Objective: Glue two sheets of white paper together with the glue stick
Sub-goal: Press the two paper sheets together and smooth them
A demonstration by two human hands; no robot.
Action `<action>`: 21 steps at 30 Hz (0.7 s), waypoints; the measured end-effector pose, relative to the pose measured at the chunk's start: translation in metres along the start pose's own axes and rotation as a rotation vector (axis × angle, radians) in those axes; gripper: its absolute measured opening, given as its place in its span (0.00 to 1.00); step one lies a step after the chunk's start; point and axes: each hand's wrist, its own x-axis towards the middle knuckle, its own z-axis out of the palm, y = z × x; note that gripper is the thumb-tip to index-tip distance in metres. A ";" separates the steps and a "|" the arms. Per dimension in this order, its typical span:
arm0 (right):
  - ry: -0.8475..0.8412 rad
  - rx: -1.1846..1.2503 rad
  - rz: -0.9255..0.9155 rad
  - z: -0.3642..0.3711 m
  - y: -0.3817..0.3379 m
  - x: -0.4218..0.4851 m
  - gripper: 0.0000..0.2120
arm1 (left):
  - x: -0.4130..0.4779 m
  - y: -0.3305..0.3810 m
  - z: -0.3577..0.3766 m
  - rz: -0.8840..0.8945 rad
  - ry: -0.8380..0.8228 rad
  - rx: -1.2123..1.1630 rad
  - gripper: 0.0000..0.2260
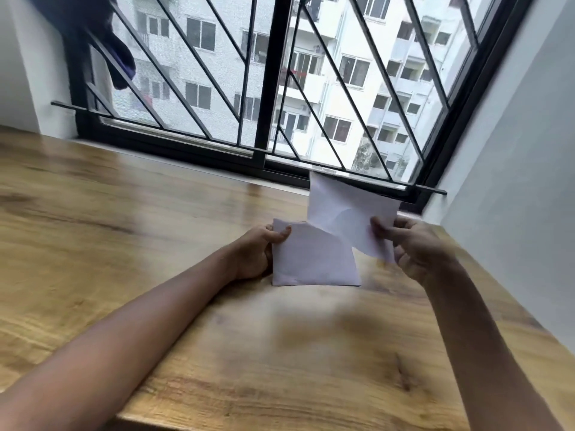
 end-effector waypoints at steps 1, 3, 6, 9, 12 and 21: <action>-0.019 0.015 0.024 0.005 0.003 0.000 0.05 | 0.001 0.000 -0.001 -0.003 -0.002 -0.026 0.09; -0.021 0.044 0.060 0.010 0.008 0.002 0.06 | 0.003 0.000 -0.002 -0.018 -0.002 -0.076 0.11; 0.008 0.037 0.100 0.010 0.017 0.002 0.08 | 0.002 0.001 -0.003 -0.053 -0.017 -0.125 0.15; -0.002 -0.014 0.128 0.010 0.023 0.002 0.05 | 0.003 0.002 -0.004 -0.043 -0.041 -0.099 0.18; 0.001 -0.021 0.131 0.011 0.026 0.003 0.06 | 0.002 0.003 -0.003 -0.037 -0.062 -0.097 0.22; -0.023 -0.052 0.084 0.020 0.035 0.001 0.04 | 0.002 0.003 -0.004 -0.024 -0.078 -0.106 0.26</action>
